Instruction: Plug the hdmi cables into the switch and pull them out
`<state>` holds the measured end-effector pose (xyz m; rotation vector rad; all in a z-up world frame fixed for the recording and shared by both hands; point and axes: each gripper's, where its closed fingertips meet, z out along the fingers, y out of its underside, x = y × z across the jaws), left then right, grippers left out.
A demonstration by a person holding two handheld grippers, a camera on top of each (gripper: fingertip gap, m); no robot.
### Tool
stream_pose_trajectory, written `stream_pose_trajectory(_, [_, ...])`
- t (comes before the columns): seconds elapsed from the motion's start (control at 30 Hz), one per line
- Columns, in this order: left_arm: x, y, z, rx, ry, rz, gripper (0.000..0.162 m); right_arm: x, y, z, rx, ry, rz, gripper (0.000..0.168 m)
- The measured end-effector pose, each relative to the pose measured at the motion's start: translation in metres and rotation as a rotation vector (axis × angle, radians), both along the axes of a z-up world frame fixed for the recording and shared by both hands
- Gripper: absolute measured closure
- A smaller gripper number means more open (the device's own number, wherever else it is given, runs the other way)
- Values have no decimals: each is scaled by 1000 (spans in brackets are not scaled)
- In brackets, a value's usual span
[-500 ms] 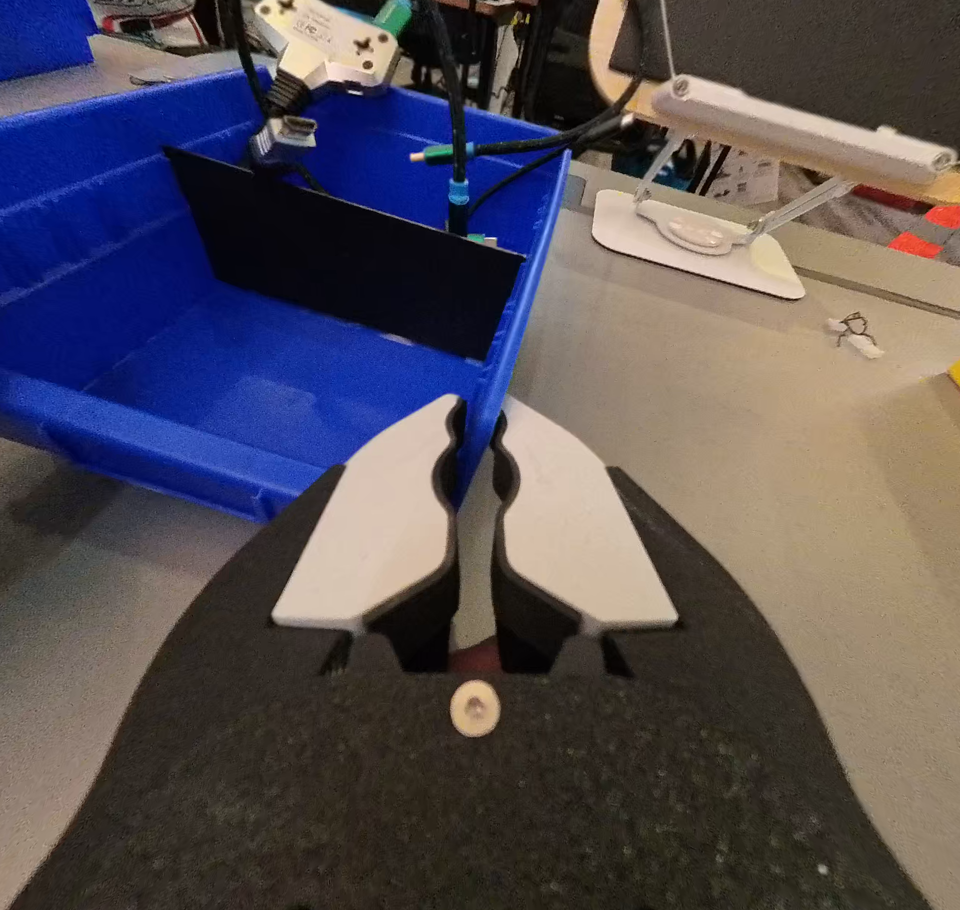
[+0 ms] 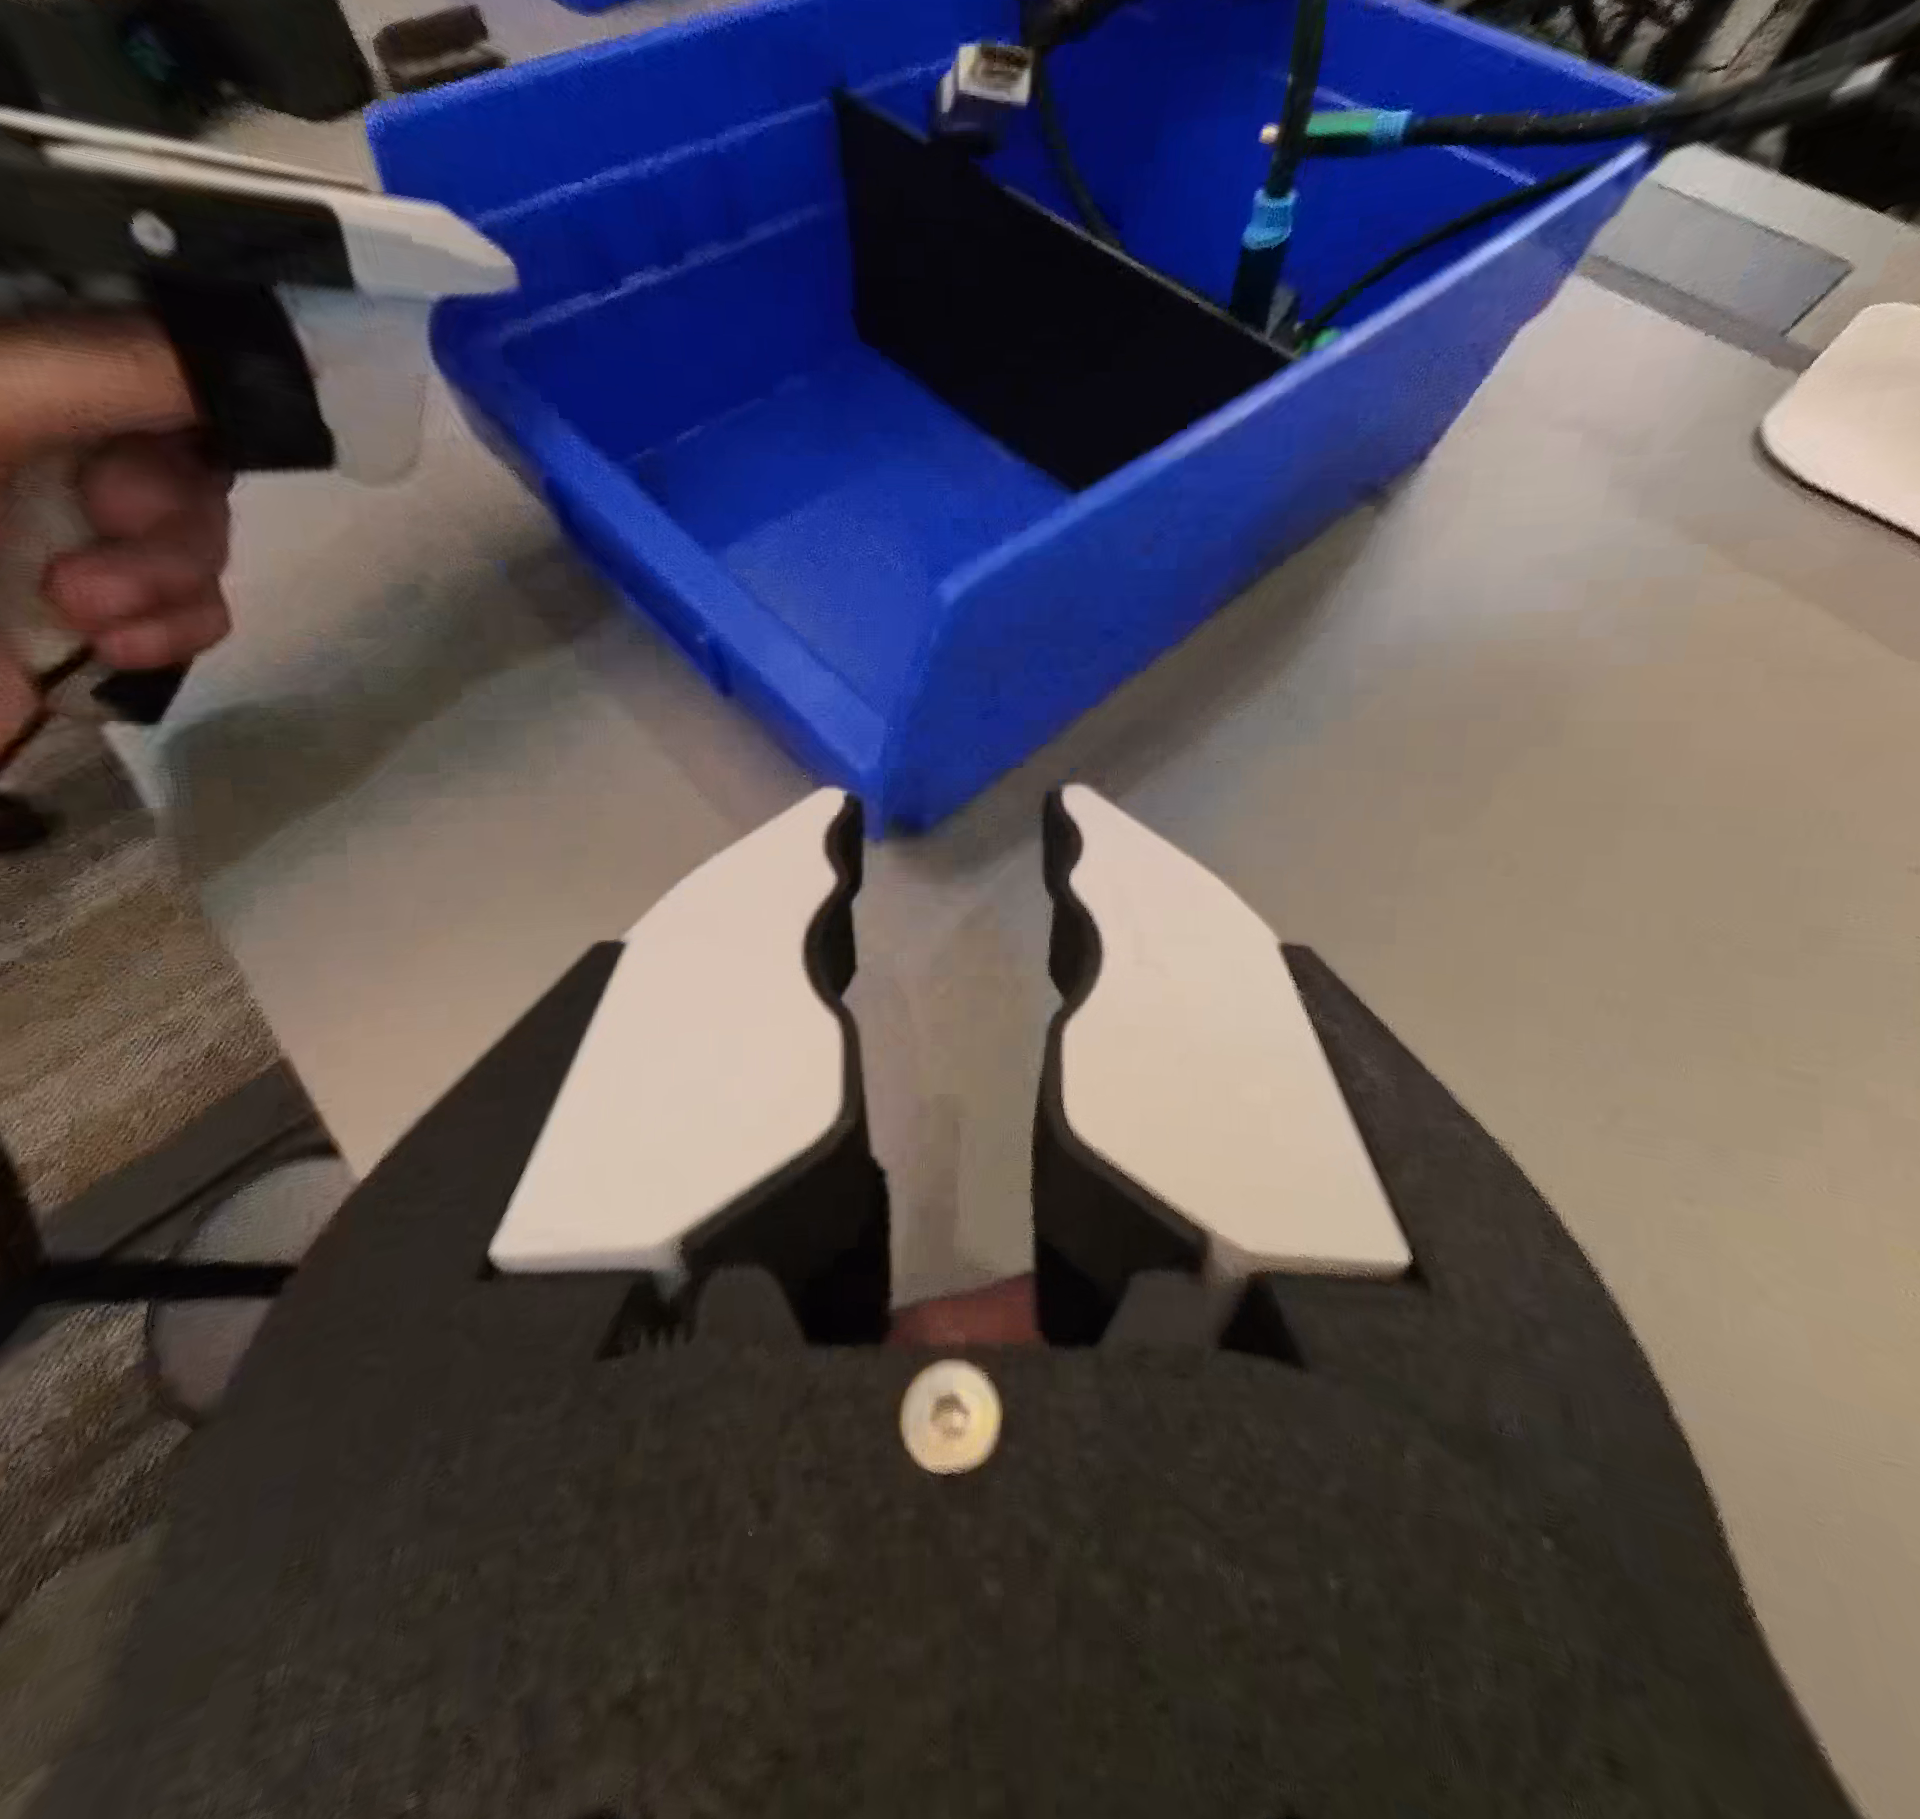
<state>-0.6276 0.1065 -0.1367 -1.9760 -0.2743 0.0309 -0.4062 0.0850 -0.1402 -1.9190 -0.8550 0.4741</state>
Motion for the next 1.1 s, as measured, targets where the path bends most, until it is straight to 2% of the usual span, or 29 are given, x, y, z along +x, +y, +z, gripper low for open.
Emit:
stream_pose_trajectory(0.1, [8, -13, 31, 85, 12, 18, 123, 60, -10, 3, 22, 17, 43, 132])
stream_pose_trajectory(0.17, [19, -20, 54, 136, 81, 12, 123, 114, -10, 0, 76, 42, -7, 132])
stream_pose_trajectory(0.23, [45, -27, 74, 206, 139, -43, 130, 171, -13, -2, 116, 103, -95, 136])
stream_pose_trajectory(0.3, [87, -31, 85, 280, 166, -161, 134, 213, -21, -8, 36, 148, -137, 135])
stream_pose_trajectory(0.4, [169, -31, 65, 229, 137, -425, 133, 283, -11, -12, 13, 154, -323, 135])
stream_pose_trajectory(0.43, [185, -30, 55, 197, 162, -457, 133, 302, -6, -11, 14, 154, -371, 135])
stream_pose_trajectory(0.5, [189, -23, 32, 122, 286, -397, 132, 330, 2, -5, 33, 169, -418, 135])
stream_pose_trajectory(0.57, [195, -15, 10, 58, 393, -402, 127, 356, 12, -3, 54, 173, -500, 135])
stream_pose_trajectory(0.63, [205, -8, -8, -9, 379, -418, 127, 373, 20, 1, 84, 175, -563, 135])
stream_pose_trajectory(0.73, [213, 9, -16, -58, 321, -387, 134, 380, 26, -1, 97, 150, -591, 135])
stream_pose_trajectory(0.83, [210, 26, -17, -67, 312, -346, 154, 373, 29, -8, 67, 137, -567, 135])
stream_pose_trajectory(1.0, [216, 40, -18, -76, 280, -360, 153, 368, 31, -10, 59, 136, -557, 135])
stream_pose_trajectory(1.1, [215, 32, -16, -80, 260, -366, 137, 367, 28, -9, 56, 142, -541, 135])
